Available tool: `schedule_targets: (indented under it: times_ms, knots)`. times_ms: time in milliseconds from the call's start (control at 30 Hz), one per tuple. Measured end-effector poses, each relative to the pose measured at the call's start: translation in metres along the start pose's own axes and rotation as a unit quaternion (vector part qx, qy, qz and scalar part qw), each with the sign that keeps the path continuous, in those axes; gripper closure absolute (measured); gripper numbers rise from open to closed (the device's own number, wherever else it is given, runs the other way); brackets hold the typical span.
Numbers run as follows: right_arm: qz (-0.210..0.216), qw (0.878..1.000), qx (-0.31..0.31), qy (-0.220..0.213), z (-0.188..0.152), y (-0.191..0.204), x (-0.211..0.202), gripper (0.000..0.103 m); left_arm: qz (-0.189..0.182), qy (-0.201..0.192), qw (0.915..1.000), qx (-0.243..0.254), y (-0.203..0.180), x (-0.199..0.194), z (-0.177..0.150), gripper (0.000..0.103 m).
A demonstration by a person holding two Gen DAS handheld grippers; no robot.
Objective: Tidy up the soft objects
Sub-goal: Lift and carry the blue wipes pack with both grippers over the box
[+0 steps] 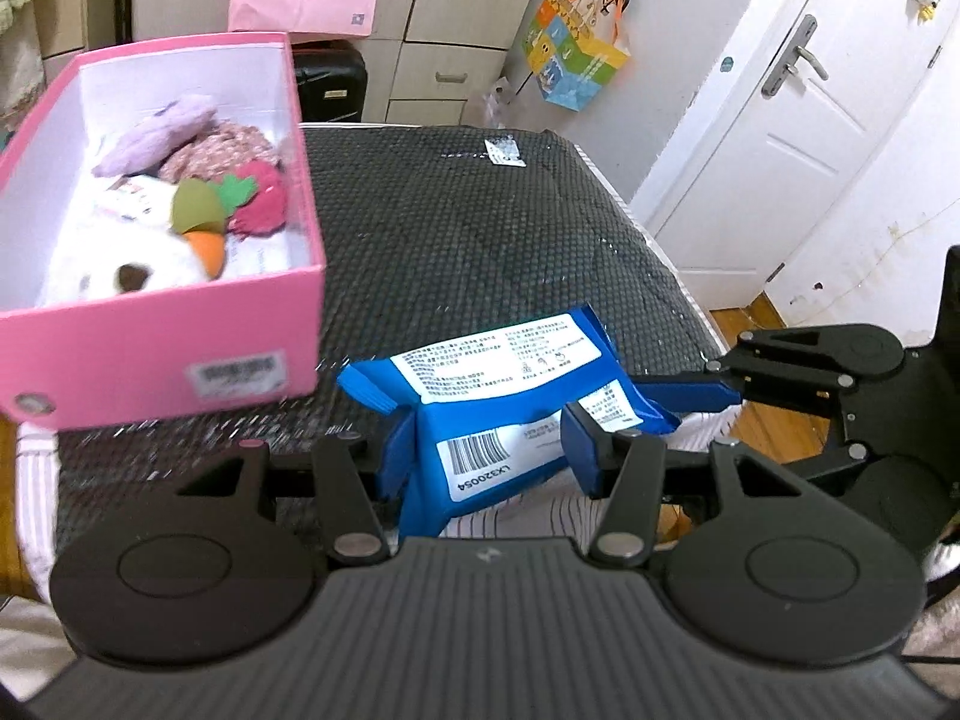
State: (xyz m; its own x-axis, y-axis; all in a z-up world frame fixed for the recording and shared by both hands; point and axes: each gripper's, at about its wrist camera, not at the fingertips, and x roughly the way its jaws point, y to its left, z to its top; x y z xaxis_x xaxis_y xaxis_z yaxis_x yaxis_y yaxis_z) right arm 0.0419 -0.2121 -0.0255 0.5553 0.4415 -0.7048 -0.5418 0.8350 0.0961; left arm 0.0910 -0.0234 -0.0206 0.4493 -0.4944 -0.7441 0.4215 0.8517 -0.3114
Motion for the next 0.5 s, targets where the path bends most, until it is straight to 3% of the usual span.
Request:
schedule_targets:
  times_ms: [500]
  knots:
    - [0.03, 0.998, -0.059, -0.011, 0.026, 0.065, -0.002, 0.059, 0.016, -0.012, 0.9996, -0.021, 0.039, -0.068, -0.02, 0.052]
